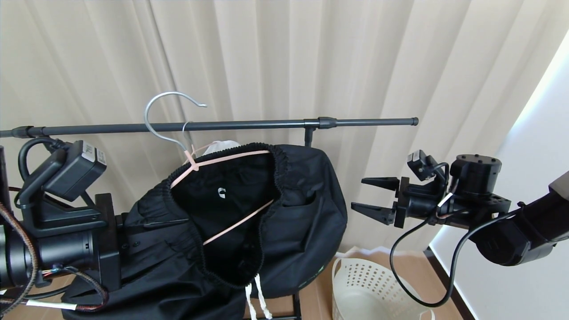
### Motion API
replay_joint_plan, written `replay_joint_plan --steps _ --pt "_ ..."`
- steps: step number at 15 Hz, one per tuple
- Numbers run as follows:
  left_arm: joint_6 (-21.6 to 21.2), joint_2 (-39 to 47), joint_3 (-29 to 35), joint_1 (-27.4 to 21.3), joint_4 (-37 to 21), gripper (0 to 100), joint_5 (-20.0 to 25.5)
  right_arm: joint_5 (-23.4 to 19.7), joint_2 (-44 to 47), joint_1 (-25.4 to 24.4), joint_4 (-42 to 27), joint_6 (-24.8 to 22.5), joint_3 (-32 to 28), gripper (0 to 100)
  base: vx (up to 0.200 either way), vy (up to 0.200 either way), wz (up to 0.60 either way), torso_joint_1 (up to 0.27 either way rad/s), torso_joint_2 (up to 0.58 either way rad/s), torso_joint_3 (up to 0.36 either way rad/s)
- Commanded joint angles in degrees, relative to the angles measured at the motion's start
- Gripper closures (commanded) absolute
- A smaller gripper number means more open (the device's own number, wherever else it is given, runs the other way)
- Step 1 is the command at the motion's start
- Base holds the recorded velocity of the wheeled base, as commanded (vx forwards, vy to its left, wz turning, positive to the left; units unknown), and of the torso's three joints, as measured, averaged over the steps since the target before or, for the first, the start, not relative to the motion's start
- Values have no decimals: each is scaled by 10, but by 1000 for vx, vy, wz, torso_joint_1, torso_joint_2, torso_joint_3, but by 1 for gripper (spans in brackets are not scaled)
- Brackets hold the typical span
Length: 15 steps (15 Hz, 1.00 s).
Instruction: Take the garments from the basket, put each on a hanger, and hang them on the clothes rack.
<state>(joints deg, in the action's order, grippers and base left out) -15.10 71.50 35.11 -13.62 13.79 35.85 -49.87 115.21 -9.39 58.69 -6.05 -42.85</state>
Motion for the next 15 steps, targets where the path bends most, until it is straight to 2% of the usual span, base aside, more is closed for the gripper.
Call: replay_joint_plan --steps 1,8,10,12,14,15 --pt "7 7 -1 2 0 100 -1 -1 -24 -10 15 1 14 0 0 0 0 0 0 0" --pt "25 44 -16 26 0 100 -15 14 -96 -62 28 0 48 0 0 0 0 0 0 0" --pt "40 61 -13 26 0 100 -36 83 -114 -91 28 1 51 0 0 0 0 0 0 0" --pt "48 73 -12 24 0 100 -41 120 -121 -111 28 1 51 0 0 0 0 0 0 0" --pt "55 80 -9 22 0 100 -46 136 -126 -118 27 1 51 0 0 0 0 0 0 0" --pt "65 91 -4 19 1 100 -61 158 -128 -121 27 2 46 0 0 0 0 0 0 0"
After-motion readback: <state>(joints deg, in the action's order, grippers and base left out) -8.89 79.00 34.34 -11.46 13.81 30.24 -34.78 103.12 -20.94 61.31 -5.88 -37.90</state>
